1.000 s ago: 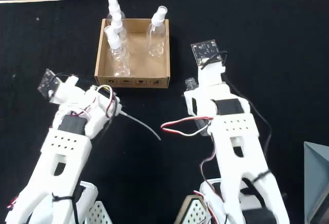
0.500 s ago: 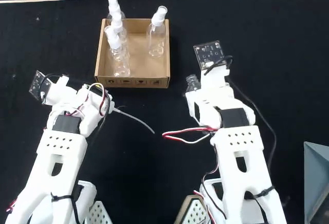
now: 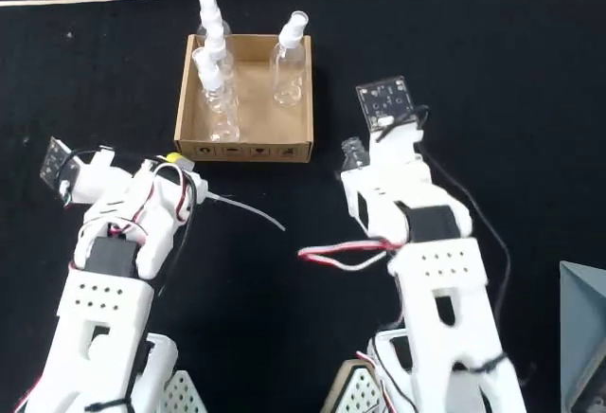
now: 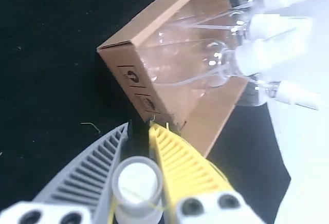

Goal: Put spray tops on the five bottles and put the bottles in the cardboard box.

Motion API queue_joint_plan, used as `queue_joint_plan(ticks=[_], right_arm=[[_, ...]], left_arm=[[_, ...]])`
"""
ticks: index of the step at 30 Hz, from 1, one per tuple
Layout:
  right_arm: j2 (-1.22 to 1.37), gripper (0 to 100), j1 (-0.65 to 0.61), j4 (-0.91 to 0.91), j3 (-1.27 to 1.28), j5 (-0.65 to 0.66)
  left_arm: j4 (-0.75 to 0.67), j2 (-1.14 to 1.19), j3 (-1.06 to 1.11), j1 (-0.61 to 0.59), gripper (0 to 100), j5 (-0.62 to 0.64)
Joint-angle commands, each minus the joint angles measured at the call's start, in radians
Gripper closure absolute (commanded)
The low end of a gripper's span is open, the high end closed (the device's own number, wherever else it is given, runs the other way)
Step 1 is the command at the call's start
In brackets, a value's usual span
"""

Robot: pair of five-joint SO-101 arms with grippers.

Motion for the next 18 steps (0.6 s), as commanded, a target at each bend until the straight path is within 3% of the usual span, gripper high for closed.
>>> queue_joint_plan(ticks=[1, 18], right_arm=[[-0.111, 98.6, -0.023, 0.015, 0.007, 0.017], [-0.157, 98.6, -0.072, 0.025, 0.027, 0.017]], left_arm=[[-0.012, -0.057, -0.018, -0.010, 97, -0.009], [-0.017, -0.064, -0.054, -0.090, 97, 0.000]])
